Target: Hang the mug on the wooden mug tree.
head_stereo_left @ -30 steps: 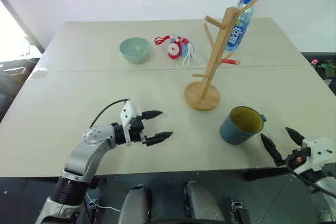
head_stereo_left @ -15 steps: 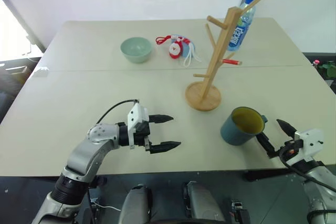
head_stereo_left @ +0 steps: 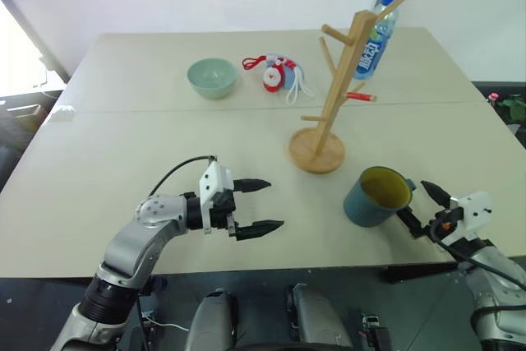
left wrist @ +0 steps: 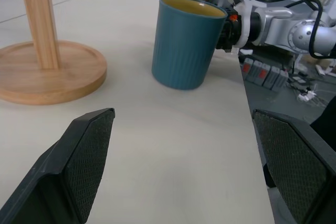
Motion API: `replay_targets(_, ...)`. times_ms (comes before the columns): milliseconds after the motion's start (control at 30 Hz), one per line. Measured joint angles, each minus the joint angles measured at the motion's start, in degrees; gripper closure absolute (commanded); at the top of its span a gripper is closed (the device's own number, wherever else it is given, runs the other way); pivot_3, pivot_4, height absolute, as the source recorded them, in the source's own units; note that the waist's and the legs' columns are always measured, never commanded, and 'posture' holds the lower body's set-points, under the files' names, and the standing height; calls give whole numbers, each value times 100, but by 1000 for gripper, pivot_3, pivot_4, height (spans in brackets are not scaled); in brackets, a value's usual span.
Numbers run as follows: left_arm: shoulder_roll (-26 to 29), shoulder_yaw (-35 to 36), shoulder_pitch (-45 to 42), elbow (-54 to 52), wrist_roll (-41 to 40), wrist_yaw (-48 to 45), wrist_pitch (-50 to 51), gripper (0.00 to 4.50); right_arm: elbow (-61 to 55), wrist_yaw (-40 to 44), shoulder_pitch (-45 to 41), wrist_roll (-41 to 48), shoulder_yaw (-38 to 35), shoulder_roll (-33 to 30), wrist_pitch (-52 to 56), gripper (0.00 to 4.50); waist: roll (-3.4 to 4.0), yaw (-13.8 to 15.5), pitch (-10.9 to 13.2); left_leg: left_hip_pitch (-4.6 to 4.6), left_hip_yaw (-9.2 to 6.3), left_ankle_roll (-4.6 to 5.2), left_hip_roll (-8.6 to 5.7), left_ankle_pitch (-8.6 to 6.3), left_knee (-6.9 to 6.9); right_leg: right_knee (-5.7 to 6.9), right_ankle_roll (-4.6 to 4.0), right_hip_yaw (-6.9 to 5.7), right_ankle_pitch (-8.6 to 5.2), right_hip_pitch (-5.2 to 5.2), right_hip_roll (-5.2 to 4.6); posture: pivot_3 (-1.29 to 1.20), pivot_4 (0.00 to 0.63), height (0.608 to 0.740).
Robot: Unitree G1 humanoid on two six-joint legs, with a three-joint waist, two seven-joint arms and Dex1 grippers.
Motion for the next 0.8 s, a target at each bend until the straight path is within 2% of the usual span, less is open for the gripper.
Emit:
replay_targets(67, 0, 1, 0, -10, -1, 24, 7, 0, 85, 56, -86, -7, 15, -2, -3, 61, 0, 0, 0, 1, 1, 0, 0, 0, 0, 0, 0, 0, 0, 1, 0, 0, 150, 740)
replay_targets(167, -1, 2, 0, -21, -20, 57, 19, 0, 126, 142, -169, -4, 67, -2, -2, 856, 0, 0, 0, 1, 0, 0, 0, 0, 0, 0, 0, 0, 0, 1, 1, 0, 150, 740)
replay_targets(267, -1, 3, 0, -23, -53, 92, 20, 0, 131, 232, -217, 11, 132, -1, 6, 2308, 0, 0, 0, 1, 0, 0, 0, 0, 0, 1, 0, 0, 0, 1, 2, 0, 150, 740)
replay_targets(400, 0, 14, 0, -57, -101, 135, 31, 0, 133, 298, -253, 49, 183, -1, 20, 4474, 0, 0, 0, 1, 0, 0, 0, 0, 0, 1, 1, 0, 0, 2, 2, 0, 150, 740)
replay_targets(633, 6, 19, 0, -99, -122, 149, 46, 0, -20, 251, -121, 48, 187, 0, 45, 4474, 0, 5, 0, 2, -1, 0, -1, 0, 1, 1, 1, 0, 0, 3, 1, 0, 150, 740)
replay_targets(800, 13, 21, -6, -97, -124, 131, 50, 0, -798, 54, 315, -353, 192, -260, -17, 4474, 6, 4, 1, 1, 1, 0, -2, 0, 1, 2, 1, 1, 0, 2, 1, 0, 150, 740)
